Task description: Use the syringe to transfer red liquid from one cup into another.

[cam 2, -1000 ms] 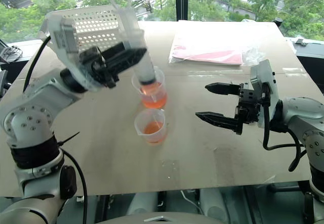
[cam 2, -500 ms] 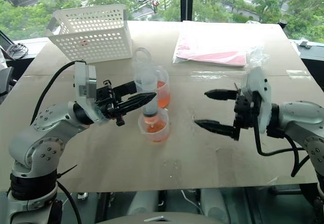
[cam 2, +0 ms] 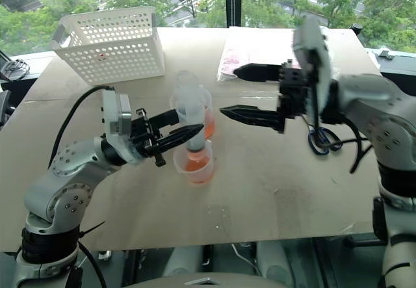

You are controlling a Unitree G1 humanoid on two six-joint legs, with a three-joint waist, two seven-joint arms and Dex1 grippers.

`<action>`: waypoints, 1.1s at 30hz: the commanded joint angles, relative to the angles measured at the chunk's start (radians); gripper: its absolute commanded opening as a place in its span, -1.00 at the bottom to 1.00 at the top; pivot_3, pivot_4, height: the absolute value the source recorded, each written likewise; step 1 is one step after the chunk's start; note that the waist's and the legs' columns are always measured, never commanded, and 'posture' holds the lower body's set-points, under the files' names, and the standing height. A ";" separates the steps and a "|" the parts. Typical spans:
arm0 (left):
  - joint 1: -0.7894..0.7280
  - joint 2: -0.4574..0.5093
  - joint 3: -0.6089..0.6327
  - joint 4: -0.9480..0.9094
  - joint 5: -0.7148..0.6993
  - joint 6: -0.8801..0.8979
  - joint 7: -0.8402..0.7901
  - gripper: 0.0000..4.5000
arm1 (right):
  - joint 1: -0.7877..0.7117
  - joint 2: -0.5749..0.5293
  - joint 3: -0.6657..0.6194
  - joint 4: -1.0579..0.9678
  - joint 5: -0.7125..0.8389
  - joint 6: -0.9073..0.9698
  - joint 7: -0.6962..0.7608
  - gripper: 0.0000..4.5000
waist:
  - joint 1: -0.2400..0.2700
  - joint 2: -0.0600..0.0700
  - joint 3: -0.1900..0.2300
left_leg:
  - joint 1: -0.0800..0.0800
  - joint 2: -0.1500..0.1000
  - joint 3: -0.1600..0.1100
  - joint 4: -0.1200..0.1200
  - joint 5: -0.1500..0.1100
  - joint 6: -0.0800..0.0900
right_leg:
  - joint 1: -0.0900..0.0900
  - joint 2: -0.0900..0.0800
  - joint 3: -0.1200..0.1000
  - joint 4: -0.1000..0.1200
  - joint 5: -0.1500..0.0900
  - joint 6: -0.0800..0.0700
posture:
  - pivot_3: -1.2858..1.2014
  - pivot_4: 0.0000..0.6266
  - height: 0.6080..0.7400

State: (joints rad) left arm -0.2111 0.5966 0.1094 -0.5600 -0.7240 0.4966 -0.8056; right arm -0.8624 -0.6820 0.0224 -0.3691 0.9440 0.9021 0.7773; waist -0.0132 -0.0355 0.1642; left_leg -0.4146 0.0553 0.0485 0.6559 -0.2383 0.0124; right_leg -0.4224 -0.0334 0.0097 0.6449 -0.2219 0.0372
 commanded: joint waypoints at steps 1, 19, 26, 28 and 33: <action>0.013 0.004 0.011 -0.039 0.012 -0.042 -0.008 -0.38 | -0.078 0.040 0.010 0.029 -0.018 0.029 -0.042 0.89 | 0.004 0.000 0.000 | 0.000 0.000 0.000 0.000 0.000 0.000 | 0.000 0.000 -0.001 0.000 0.000 0.000 | 0.03 -0.52 1.00; 0.023 -0.002 0.000 -0.051 0.026 -0.045 0.020 -0.38 | -0.144 0.092 0.023 0.009 0.003 0.110 0.007 0.00 | 0.002 0.000 0.000 | -0.001 0.000 0.000 0.000 0.000 0.000 | 0.000 -0.001 -0.002 0.000 0.000 0.000 | 0.03 -0.52 1.00; 0.024 -0.001 -0.008 -0.052 0.029 -0.045 0.016 -0.38 | -0.152 0.126 0.047 0.025 -0.032 0.120 -0.015 0.00 | 0.002 0.000 0.000 | 0.000 0.000 0.000 0.000 0.000 0.000 | 0.000 -0.001 -0.001 0.000 0.000 0.000 | 0.03 -0.52 1.00; 0.026 -0.001 -0.009 -0.054 0.028 -0.045 0.015 -0.38 | -0.152 0.130 0.047 0.026 -0.038 0.120 -0.015 0.00 | 0.002 0.000 0.000 | 0.000 0.000 0.000 0.000 0.000 0.000 | 0.000 -0.001 -0.002 0.000 0.000 0.000 | 0.03 -0.52 1.00; 0.030 0.000 -0.010 -0.057 0.029 -0.046 0.015 -0.38 | -0.159 0.143 0.044 0.033 -0.038 0.124 -0.017 -0.52 | 0.002 0.000 0.000 | -0.001 0.000 0.000 0.000 0.000 0.000 | 0.000 -0.001 -0.001 0.000 0.000 0.000 | 0.03 -0.52 1.00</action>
State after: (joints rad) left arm -0.1819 0.5964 0.0982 -0.5708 -0.6898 0.4731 -0.7880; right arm -0.9899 -0.5369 0.0810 -0.3260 0.9070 1.0252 0.7584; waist -0.0111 -0.0355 0.1642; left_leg -0.4153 0.0554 0.0484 0.6557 -0.2384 0.0125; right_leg -0.4222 -0.0347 0.0082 0.6447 -0.2219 0.0373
